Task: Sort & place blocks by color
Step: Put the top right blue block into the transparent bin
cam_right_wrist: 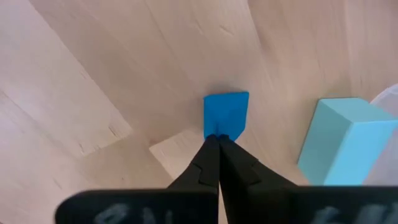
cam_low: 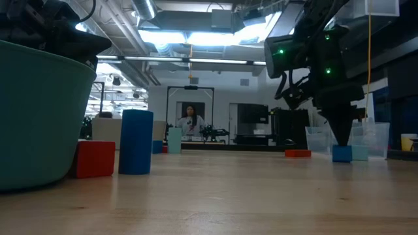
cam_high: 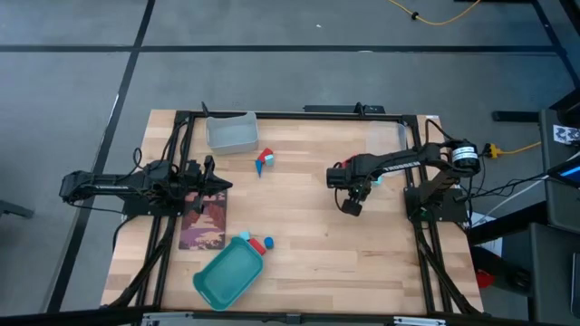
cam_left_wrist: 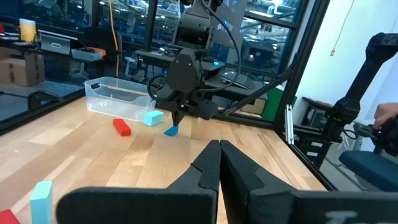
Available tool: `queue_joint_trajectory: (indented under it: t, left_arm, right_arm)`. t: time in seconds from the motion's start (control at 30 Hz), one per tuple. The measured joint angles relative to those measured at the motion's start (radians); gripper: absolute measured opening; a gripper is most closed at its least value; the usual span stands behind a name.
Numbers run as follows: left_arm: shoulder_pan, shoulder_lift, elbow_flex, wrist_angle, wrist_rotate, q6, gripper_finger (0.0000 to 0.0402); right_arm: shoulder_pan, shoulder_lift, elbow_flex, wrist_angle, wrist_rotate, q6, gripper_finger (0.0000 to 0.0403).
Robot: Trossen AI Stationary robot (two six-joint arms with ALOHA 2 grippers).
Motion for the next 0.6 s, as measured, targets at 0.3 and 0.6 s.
queue_joint_trajectory:
  t: [0.3,0.6]
  left_arm:
    - [0.000,0.000,0.000,0.000,0.000,0.000,0.0000]
    - [0.000,0.000,0.000,0.000,0.000,0.000,0.0000]
  right_arm:
    - [0.006,-0.040,0.000,-0.032,-0.025,0.003,0.0000]
    - [0.001,-0.218,0.001,-0.028,-0.024,0.062,0.0000]
